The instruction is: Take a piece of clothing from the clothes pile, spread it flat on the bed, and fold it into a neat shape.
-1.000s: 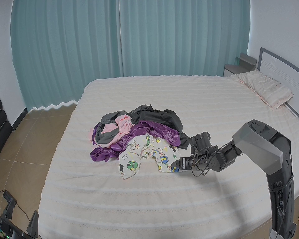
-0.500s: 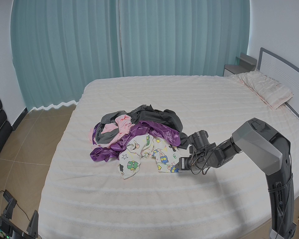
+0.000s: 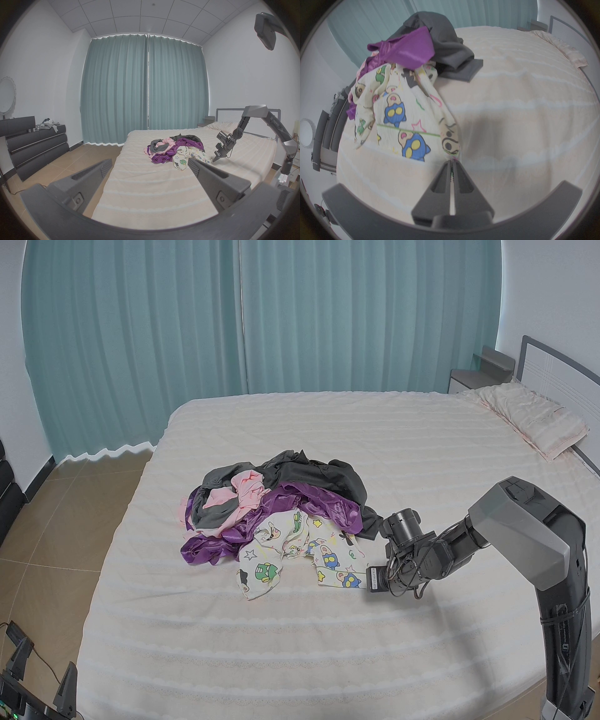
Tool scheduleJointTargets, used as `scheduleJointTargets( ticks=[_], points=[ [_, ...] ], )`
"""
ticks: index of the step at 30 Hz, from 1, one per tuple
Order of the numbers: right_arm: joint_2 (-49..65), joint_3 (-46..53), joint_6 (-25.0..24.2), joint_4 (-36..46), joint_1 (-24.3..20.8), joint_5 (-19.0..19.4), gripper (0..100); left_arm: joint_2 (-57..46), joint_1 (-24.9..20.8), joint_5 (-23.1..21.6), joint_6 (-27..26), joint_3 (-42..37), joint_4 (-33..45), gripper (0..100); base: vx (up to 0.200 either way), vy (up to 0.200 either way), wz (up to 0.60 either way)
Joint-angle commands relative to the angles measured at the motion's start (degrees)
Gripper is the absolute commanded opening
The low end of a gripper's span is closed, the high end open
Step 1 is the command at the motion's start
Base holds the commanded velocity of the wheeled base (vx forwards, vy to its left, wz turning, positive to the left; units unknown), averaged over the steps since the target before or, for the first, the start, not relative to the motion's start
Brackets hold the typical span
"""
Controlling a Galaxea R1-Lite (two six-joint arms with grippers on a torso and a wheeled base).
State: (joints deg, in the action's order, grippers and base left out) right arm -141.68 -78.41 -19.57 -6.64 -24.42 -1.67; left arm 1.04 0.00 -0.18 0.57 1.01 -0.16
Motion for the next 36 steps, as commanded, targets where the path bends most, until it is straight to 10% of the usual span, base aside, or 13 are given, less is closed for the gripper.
scheduleJointTargets(
  ticks=[1,15,22,23,36],
  points=[
    [2.99,3.88,1.02,0.23,0.34,0.00,0,-1.04,0.00,0.01,0.04,-1.01,-0.02,100,0.000,0.000,0.00],
    [14.59,9.68,8.05,19.21,2.71,8.70,0,-1.04,0.00,0.01,0.04,-1.01,-0.02,100,0.000,0.000,0.00],
    [12.57,11.53,8.05,13.68,2.71,7.30,0,-1.04,0.00,0.01,0.04,-1.01,-0.02,100,0.000,0.000,0.00],
    [12.30,11.79,8.14,13.06,2.53,7.38,100,-1.04,0.00,0.01,0.04,-1.01,-0.02,100,0.000,0.000,0.00],
    [5.36,13.81,7.79,-9.62,-0.19,3.96,100,-1.04,0.00,0.01,0.04,-1.01,-0.02,100,0.000,0.000,0.00]
  ],
)
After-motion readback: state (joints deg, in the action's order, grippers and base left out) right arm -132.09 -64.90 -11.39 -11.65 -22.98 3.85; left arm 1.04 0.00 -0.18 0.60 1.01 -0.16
